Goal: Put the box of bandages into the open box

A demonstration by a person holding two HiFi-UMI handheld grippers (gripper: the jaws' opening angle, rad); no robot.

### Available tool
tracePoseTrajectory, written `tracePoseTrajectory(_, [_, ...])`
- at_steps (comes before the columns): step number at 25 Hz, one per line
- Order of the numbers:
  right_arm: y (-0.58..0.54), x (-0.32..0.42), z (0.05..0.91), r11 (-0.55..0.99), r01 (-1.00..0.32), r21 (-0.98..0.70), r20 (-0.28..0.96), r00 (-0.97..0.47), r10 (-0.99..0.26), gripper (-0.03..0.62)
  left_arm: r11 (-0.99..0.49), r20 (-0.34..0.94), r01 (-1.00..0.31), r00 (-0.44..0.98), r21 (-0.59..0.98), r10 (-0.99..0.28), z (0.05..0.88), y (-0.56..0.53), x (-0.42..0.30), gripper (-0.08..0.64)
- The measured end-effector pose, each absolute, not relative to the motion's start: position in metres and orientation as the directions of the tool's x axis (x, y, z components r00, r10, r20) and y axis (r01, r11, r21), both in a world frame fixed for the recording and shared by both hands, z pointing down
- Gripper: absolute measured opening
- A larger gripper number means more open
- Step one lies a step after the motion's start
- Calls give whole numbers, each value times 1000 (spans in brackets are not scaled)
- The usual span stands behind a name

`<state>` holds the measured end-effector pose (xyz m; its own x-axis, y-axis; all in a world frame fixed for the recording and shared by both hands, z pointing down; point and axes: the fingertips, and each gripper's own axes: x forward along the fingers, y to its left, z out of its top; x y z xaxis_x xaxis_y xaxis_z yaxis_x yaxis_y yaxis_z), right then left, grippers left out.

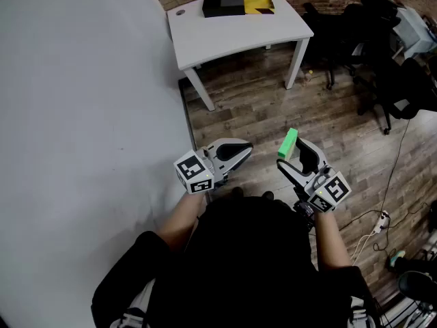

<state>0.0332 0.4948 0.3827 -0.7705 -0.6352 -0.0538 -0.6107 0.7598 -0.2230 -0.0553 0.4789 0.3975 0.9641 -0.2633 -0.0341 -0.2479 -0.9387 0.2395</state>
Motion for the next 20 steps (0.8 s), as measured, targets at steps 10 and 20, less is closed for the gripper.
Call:
tracePoseTrajectory(10, [509,27,383,746,-629,-218,-52,-756,-652,333,-942,-39,-231,968,242,-248,399,494,-62,17])
tracePoseTrajectory(20, [519,31,390,743,-627,-234,-42,-757,-652,333,-941,-48,-236,966,243,-255,399,505,-58,17])
